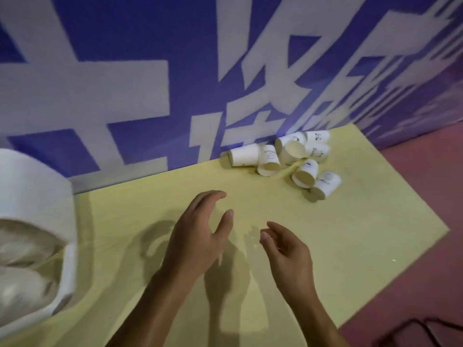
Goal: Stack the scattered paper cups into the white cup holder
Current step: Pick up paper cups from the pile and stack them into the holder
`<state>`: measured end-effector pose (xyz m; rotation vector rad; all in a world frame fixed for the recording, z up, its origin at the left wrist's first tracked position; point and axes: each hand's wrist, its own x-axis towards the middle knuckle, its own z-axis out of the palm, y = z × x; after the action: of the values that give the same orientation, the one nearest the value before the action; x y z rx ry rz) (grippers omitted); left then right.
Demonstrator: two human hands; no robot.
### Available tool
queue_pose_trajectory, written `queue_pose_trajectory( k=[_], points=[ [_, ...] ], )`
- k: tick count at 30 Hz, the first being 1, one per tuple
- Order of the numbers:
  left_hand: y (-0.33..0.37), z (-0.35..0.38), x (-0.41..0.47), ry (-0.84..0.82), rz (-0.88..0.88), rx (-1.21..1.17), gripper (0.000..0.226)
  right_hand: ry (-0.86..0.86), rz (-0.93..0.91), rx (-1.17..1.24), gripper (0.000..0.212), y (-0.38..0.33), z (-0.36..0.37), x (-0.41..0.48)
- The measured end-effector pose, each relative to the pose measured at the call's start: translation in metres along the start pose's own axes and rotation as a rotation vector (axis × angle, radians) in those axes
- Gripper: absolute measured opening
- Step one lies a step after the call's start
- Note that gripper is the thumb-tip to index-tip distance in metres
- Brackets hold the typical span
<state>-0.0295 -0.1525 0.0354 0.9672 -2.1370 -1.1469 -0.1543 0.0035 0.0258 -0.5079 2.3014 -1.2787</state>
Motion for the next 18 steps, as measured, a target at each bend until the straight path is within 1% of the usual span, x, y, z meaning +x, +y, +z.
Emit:
queue_pose_trajectory(
  k=[4,7,9,11,13,14,16,18],
  points=[
    [0.038,0.113,0.068,-0.183,-0.012,0.151,0.047,0.076,0.107,0.052,0.025,0.041,-0.07,0.051],
    [0.066,0.2,0.104,-0.251,-0.145,0.134,0.064,0.117,0.172,0.077,0.017,0.066,-0.115,0.083],
    [0.079,0.253,0.122,-0.213,-0.288,0.079,0.08,0.134,0.204,0.088,0.017,0.08,-0.142,0.103],
    [0.088,0.294,0.137,-0.13,-0.429,0.014,0.095,0.146,0.218,0.084,0.016,0.09,-0.163,0.121],
    [0.091,0.323,0.149,-0.056,-0.531,-0.033,0.103,0.138,0.247,0.085,0.016,0.099,-0.178,0.138],
    [0.091,0.331,0.154,-0.031,-0.562,-0.02,0.101,0.135,0.27,0.082,0.016,0.104,-0.182,0.146],
    [0.09,0.339,0.159,-0.006,-0.602,0.081,0.09,0.128,0.319,0.073,0.02,0.11,-0.186,0.162],
    [0.092,0.335,0.16,0.005,-0.589,0.173,0.078,0.145,0.364,0.084,0.035,0.112,-0.183,0.18]
  ],
)
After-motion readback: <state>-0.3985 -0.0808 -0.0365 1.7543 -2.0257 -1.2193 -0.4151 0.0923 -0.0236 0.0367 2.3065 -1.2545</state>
